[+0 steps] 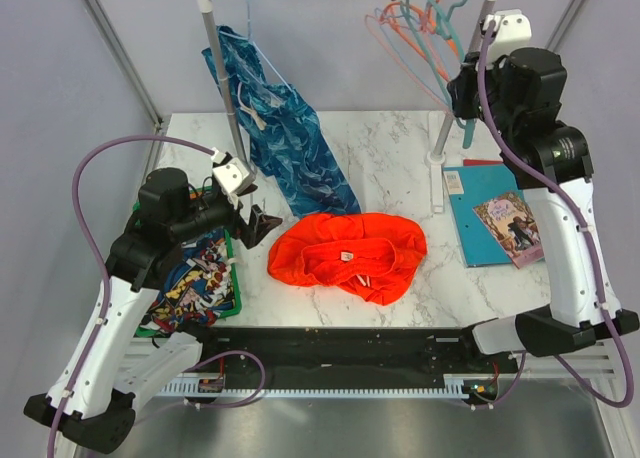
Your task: Place the shorts on the hanger
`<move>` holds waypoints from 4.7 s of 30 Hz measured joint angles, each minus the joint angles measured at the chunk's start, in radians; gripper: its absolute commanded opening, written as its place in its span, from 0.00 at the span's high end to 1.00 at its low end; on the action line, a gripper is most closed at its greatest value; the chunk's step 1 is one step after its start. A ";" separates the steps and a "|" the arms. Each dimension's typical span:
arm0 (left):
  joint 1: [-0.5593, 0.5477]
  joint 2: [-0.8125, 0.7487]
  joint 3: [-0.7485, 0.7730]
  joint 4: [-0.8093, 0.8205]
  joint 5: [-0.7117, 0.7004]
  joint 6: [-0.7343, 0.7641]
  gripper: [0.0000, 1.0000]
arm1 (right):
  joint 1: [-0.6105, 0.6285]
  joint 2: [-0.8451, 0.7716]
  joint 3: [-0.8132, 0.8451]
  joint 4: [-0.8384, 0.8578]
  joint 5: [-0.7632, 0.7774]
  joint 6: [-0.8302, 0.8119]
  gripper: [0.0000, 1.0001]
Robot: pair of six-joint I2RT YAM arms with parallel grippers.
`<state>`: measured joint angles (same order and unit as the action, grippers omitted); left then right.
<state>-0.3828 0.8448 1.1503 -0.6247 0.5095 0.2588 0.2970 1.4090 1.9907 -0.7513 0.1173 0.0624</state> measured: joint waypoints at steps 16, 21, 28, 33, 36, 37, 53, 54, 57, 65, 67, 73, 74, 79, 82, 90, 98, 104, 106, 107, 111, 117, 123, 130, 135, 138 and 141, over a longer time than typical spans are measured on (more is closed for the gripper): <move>0.000 0.018 -0.013 0.006 0.048 -0.027 0.05 | -0.026 -0.272 -0.231 -0.043 -0.480 -0.251 1.00; 0.000 0.002 -0.055 0.014 0.072 -0.031 0.06 | -0.026 -0.380 -0.347 -0.187 -0.502 -0.377 1.00; 0.000 -0.022 -0.128 0.018 0.137 0.013 0.09 | -0.026 -0.608 -0.508 -0.426 -0.526 -0.621 1.00; -0.005 -0.019 -0.179 0.031 0.211 0.118 0.09 | -0.025 -0.732 -0.584 -0.554 -0.638 -0.803 1.00; -0.035 0.005 -0.201 0.032 0.234 0.178 0.09 | -0.025 -0.723 -0.644 -0.587 -0.725 -0.885 0.99; -0.048 0.013 -0.204 0.034 0.235 0.196 0.09 | -0.025 -0.710 -0.661 -0.596 -0.749 -0.906 0.99; -0.327 0.134 -0.283 0.052 0.156 0.352 0.98 | -0.025 -0.570 -0.759 -0.570 -0.972 -1.035 0.48; -0.327 0.138 -0.283 0.050 0.156 0.344 0.98 | -0.028 -0.568 -0.765 -0.559 -0.972 -1.029 0.37; -0.327 0.155 -0.283 0.050 0.148 0.327 0.98 | -0.024 -0.555 -0.790 -0.495 -0.981 -0.985 0.06; -0.332 0.213 -0.282 0.028 0.079 0.299 0.98 | 0.053 -0.373 -0.682 -0.413 -0.921 -0.908 0.05; -0.338 0.241 -0.278 0.021 0.058 0.293 0.98 | 0.122 -0.295 -0.624 -0.400 -0.895 -0.886 0.09; -0.359 0.293 -0.263 0.005 0.003 0.289 0.98 | 0.288 -0.160 -0.537 -0.361 -0.834 -0.827 0.36; -0.362 0.294 -0.261 0.002 -0.003 0.288 0.98 | 0.307 -0.146 -0.531 -0.360 -0.824 -0.820 0.41; -0.366 0.294 -0.249 -0.002 -0.013 0.288 0.98 | 0.362 -0.103 -0.527 -0.354 -0.783 -0.803 0.99; -0.366 0.293 -0.248 -0.002 -0.014 0.287 0.72 | 0.365 -0.091 -0.528 -0.352 -0.752 -0.796 1.00; -0.260 0.247 -0.274 0.007 0.005 0.228 0.45 | 0.369 -0.153 -0.528 -0.369 -0.637 -0.804 1.00; -0.222 0.264 -0.310 0.012 -0.002 0.226 0.34 | 0.368 -0.224 -0.544 -0.406 -0.541 -0.827 1.00; -0.253 0.288 -0.331 0.024 -0.011 0.320 0.33 | 0.368 -0.174 -0.550 -0.412 -0.509 -0.840 1.00; -0.269 0.315 -0.331 0.032 -0.018 0.342 0.35 | 0.368 -0.165 -0.557 -0.412 -0.509 -0.845 1.00; -0.280 0.336 -0.331 0.034 -0.024 0.355 0.35 | 0.368 -0.163 -0.562 -0.410 -0.509 -0.846 1.00; -0.303 0.387 -0.333 0.037 -0.048 0.386 0.53 | 0.368 -0.149 -0.578 -0.409 -0.518 -0.855 1.00; -0.315 0.433 -0.335 0.056 -0.092 0.404 0.85 | 0.368 -0.105 -0.591 -0.389 -0.548 -0.873 1.00; -0.315 0.368 -0.345 0.060 -0.088 0.408 0.98 | 0.368 -0.065 -0.594 -0.349 -0.584 -0.885 1.00; -0.315 0.206 -0.363 0.058 -0.061 0.409 0.98 | 0.368 -0.036 -0.594 -0.308 -0.639 -0.905 1.00; -0.315 0.186 -0.360 0.055 -0.050 0.412 0.98 | 0.368 -0.021 -0.594 -0.264 -0.684 -0.916 1.00; -0.315 0.190 -0.345 0.050 -0.043 0.408 0.98 | 0.369 -0.009 -0.594 -0.244 -0.709 -0.919 1.00; -0.315 0.191 -0.321 0.052 -0.036 0.393 0.98 | 0.372 0.005 -0.594 -0.229 -0.730 -0.921 1.00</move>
<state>-0.6983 1.0359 0.8291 -0.5728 0.4732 0.6521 0.6685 1.4139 1.3964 -0.9806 -0.6125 -0.8585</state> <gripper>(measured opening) 0.033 0.104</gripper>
